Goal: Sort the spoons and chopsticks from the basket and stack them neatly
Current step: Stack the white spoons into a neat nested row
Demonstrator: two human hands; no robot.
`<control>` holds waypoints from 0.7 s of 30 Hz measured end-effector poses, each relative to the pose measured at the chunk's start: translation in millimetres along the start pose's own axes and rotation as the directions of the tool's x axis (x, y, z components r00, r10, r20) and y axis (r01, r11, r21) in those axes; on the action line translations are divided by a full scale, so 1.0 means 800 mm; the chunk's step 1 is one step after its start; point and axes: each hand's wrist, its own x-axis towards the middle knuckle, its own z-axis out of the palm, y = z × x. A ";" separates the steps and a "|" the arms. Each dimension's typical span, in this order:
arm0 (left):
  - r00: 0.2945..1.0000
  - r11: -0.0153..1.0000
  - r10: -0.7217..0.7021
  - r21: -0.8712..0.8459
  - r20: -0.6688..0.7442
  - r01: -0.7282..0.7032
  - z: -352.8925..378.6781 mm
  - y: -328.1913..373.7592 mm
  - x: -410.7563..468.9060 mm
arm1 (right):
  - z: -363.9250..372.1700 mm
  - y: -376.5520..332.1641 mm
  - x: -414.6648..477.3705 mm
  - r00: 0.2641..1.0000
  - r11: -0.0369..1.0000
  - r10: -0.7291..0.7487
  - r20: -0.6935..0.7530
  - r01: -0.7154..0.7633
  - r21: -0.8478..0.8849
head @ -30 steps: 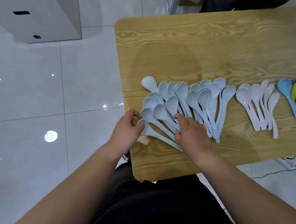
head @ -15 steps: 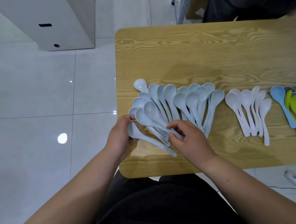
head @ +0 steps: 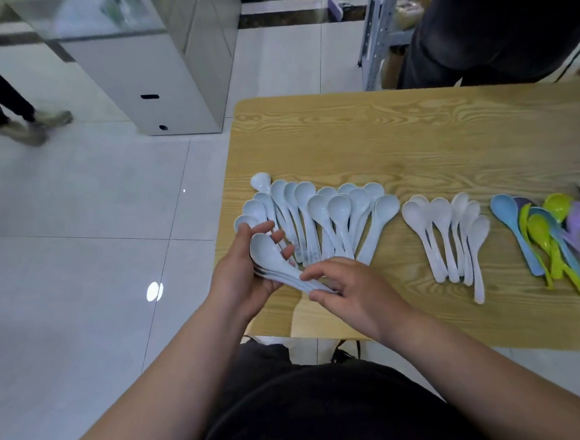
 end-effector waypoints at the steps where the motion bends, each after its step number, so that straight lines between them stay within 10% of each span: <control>1: 1.000 1.000 0.011 0.009 0.017 -0.011 0.003 0.000 -0.005 | 0.000 -0.001 -0.006 1.000 0.999 -0.002 -0.002 0.002 0.038; 5: 0.995 0.997 0.024 0.072 0.099 -0.031 0.013 0.006 -0.030 | -0.003 -0.009 -0.024 0.999 0.980 0.006 -0.040 0.002 0.198; 10: 0.997 0.999 -0.022 0.044 0.078 0.019 0.011 0.019 -0.052 | -0.014 -0.031 -0.039 0.941 0.937 0.195 0.275 -0.262 0.233; 15: 0.986 0.994 -0.111 0.017 0.127 0.109 -0.013 0.022 -0.065 | 0.010 -0.039 -0.061 0.815 0.501 0.247 0.524 -0.570 0.651; 21: 0.978 0.990 -0.142 0.025 0.154 0.140 -0.049 0.007 -0.077 | 0.050 -0.044 -0.078 0.784 0.485 0.299 0.544 -0.615 0.621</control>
